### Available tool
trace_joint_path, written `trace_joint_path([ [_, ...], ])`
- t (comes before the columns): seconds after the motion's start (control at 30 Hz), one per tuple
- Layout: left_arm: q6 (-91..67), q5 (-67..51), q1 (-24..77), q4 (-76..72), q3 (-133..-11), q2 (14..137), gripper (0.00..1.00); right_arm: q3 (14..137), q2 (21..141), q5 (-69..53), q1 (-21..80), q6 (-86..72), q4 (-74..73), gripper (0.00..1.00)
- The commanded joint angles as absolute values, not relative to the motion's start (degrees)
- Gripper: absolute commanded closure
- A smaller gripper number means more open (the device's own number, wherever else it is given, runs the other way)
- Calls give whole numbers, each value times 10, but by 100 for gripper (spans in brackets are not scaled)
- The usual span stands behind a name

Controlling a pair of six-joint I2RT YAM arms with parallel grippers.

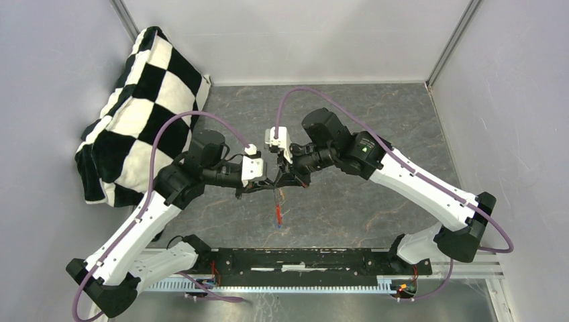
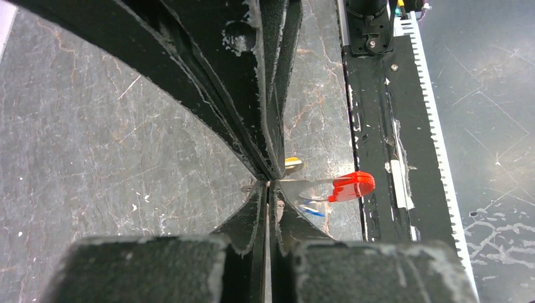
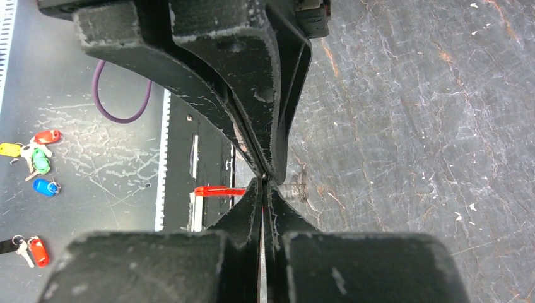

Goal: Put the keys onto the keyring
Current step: Insert the key onto the keyring.

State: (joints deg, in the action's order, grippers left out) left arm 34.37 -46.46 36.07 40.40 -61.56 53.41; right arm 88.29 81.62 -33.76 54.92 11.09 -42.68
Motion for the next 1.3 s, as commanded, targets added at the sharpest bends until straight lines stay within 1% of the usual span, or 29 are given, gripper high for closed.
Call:
trace_joint_path([
  [0.0,371,-449,361,409,-618,530,98,897,805,-363,551,91,-370,94],
  [0.07,341,-438,361,380,-612,523,98,889,793,-345,550,80,-359,80],
  [0.13,275,-417,361,320,-597,510,98,873,774,-319,543,66,-341,64],
  [0.17,229,-409,361,288,-587,501,98,855,758,-305,536,55,-323,53],
  [0.23,145,-389,361,208,-561,479,98,810,719,-279,517,29,-274,44],
  [0.3,74,-375,361,135,-541,462,98,754,673,-260,499,7,-212,37],
  [0.37,-2,-351,361,62,-525,448,98,697,622,-231,492,1,-150,34],
  [0.43,-55,-330,361,7,-511,442,98,671,600,-219,491,-11,-120,33],
  [0.53,-112,-334,361,-52,-507,449,98,655,595,-234,492,-17,-95,32],
  [0.73,-133,-336,361,-92,-501,458,98,648,608,-261,491,-23,-71,32],
  [0.8,-134,-348,361,-93,-499,456,98,647,609,-255,492,-20,-65,35],
  [0.9,-132,-364,361,-89,-497,449,98,647,611,-253,491,-18,-60,45],
  [1.03,-125,-372,362,-84,-494,442,98,644,610,-252,491,-19,-52,64],
  [1.27,-124,-389,361,-83,-498,439,98,645,611,-261,491,-19,-53,90],
])
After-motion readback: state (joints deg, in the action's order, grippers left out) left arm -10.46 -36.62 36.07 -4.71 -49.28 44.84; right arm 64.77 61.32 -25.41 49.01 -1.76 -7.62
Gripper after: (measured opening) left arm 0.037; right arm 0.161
